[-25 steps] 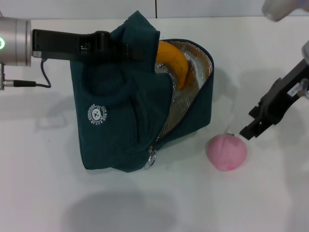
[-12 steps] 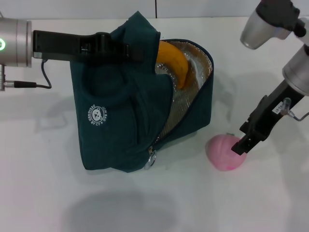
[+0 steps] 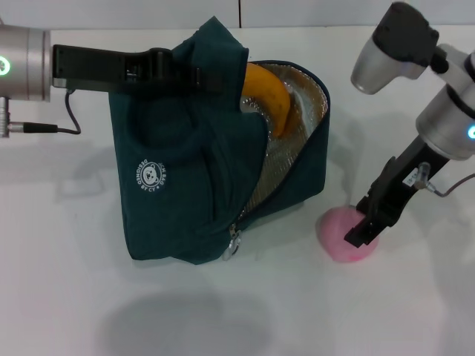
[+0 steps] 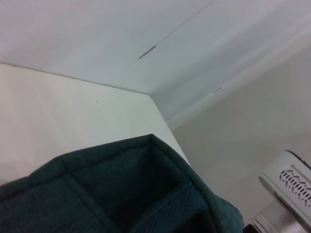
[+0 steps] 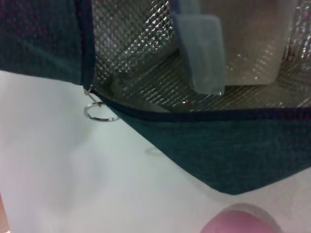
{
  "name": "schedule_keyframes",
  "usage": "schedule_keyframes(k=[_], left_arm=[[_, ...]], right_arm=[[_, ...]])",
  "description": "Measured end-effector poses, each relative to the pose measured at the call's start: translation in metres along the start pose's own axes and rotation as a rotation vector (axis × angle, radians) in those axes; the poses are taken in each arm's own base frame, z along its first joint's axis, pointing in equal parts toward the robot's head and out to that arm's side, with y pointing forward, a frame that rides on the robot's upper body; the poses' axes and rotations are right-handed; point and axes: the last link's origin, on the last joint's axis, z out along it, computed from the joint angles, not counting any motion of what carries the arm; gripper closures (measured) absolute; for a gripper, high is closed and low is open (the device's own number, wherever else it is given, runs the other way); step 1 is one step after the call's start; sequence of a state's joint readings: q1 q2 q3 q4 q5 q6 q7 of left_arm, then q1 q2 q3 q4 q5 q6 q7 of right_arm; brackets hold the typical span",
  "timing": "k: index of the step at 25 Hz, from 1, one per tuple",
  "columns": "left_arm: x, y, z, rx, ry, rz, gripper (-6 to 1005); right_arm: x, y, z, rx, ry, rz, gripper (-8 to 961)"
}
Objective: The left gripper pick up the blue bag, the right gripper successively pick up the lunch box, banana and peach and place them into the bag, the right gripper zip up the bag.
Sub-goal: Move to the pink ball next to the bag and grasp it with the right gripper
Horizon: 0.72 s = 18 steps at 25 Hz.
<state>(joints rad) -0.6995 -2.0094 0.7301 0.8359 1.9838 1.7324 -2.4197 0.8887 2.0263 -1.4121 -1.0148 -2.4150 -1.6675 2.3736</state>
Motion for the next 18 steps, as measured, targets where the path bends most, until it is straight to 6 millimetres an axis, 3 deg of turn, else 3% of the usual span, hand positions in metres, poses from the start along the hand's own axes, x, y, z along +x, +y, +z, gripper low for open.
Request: schedule_keyframes(k=[17, 18], left_arm=[[-0.0012, -0.0009, -0.0009, 0.001, 0.003, -0.001, 924], [-0.0012, -0.0009, -0.0009, 0.001, 0.003, 0.0, 923]], right_arm=[[-0.0017, 0.001, 0.0047, 0.027, 0.019, -0.036, 474], [-0.0016, 0.0009, 0.0047, 0.027, 0.02, -0.036, 515]])
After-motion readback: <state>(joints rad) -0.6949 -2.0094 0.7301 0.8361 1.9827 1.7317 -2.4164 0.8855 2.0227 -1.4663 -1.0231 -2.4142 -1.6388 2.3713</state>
